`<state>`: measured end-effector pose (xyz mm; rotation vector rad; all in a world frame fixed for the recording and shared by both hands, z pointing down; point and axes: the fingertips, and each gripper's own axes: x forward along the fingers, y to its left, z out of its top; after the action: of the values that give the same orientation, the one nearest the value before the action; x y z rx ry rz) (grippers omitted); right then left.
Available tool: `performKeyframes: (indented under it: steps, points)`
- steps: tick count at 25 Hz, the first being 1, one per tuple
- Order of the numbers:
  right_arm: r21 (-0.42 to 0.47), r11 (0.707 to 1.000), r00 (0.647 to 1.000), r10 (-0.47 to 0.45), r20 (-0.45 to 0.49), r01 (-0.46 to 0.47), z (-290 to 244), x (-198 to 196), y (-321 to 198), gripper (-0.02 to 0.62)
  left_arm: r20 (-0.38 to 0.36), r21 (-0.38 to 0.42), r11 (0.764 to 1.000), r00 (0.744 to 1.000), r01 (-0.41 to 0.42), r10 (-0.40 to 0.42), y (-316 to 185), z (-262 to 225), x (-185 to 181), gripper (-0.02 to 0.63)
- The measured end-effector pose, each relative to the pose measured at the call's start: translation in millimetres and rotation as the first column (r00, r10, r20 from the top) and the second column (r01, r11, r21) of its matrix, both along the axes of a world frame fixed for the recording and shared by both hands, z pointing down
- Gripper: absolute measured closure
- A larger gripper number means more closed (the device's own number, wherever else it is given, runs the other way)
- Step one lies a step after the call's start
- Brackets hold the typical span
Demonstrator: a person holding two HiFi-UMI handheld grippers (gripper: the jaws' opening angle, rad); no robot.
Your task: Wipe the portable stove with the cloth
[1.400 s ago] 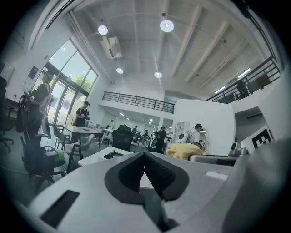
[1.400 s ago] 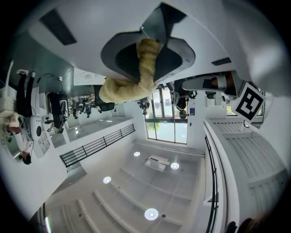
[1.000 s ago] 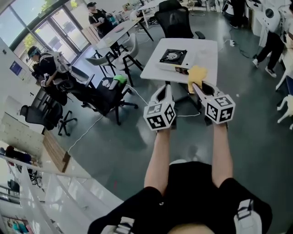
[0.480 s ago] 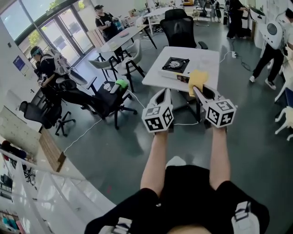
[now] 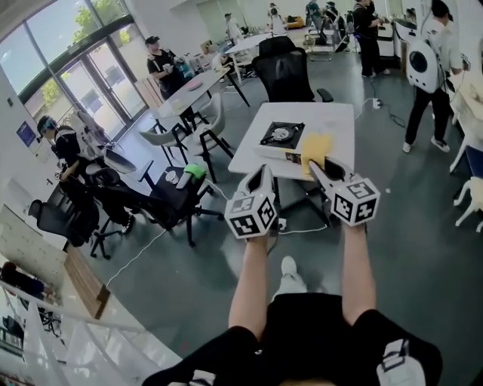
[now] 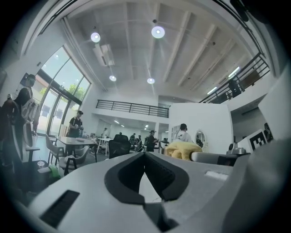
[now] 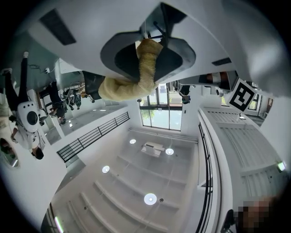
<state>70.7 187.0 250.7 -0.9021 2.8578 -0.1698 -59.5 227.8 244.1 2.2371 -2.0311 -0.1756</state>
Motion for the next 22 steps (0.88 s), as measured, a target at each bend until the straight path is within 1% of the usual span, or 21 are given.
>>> performKeyframes:
  steps: [2, 5, 6, 8, 11, 13, 16, 19, 22]
  points:
    - [-0.003, 1.0, 0.999, 0.015, -0.038, -0.015, 13.1, -6.5, -15.6, 0.515, -0.022, -0.019, 1.0, 1.0, -0.002, 0.001, -17.7, 14.3, -6.9, 0.612]
    - [0.004, 0.997, 0.988, 0.082, -0.135, -0.082, 31.7, -7.6, -41.8, 0.514, -0.046, -0.073, 0.997, 0.998, -0.035, 0.032, -47.2, 42.5, -8.3, 0.612]
    - [0.002, 0.995, 0.982, 0.101, -0.157, -0.102, 34.7, -7.3, -52.5, 0.514, -0.064, -0.086, 0.995, 0.997, -0.049, 0.043, -59.7, 50.5, -8.7, 0.612]
    - [-0.018, 0.992, 0.977, 0.12, -0.176, -0.125, 42.1, -18.7, -78.4, 0.514, -0.112, -0.102, 0.993, 0.992, -0.066, 0.054, -88.4, 64.8, -21.7, 0.612]
    - [-0.064, 0.99, 0.966, 0.11, -0.235, -0.129, 71.5, -54.0, -115.9, 0.514, -0.173, -0.146, 0.988, 0.984, -0.059, 0.033, -127.4, 96.6, -55.9, 0.612]
    - [-0.091, 0.988, 0.952, 0.096, -0.291, -0.127, 97.4, -80.2, -142.9, 0.514, -0.192, -0.18, 0.983, 0.981, -0.047, 0.012, -153.3, 118.8, -82.9, 0.612]
    - [-0.153, 0.978, 0.943, 0.089, -0.321, -0.145, 134.7, -120.6, -190.0, 0.514, -0.216, -0.231, 0.973, 0.976, -0.029, -0.022, -194.4, 151.4, -131.3, 0.612]
    - [-0.187, 0.974, 0.936, 0.057, -0.346, -0.129, 161.4, -169.7, -230.6, 0.514, -0.223, -0.265, 0.964, 0.974, -0.035, -0.026, -233.0, 178.1, -174.5, 0.612]
    - [-0.215, 0.971, 0.928, 0.021, -0.372, -0.108, 184.1, -216.3, -260.2, 0.514, -0.22, -0.321, 0.945, 0.975, -0.069, -0.003, -263.2, 207.6, -203.4, 0.612]
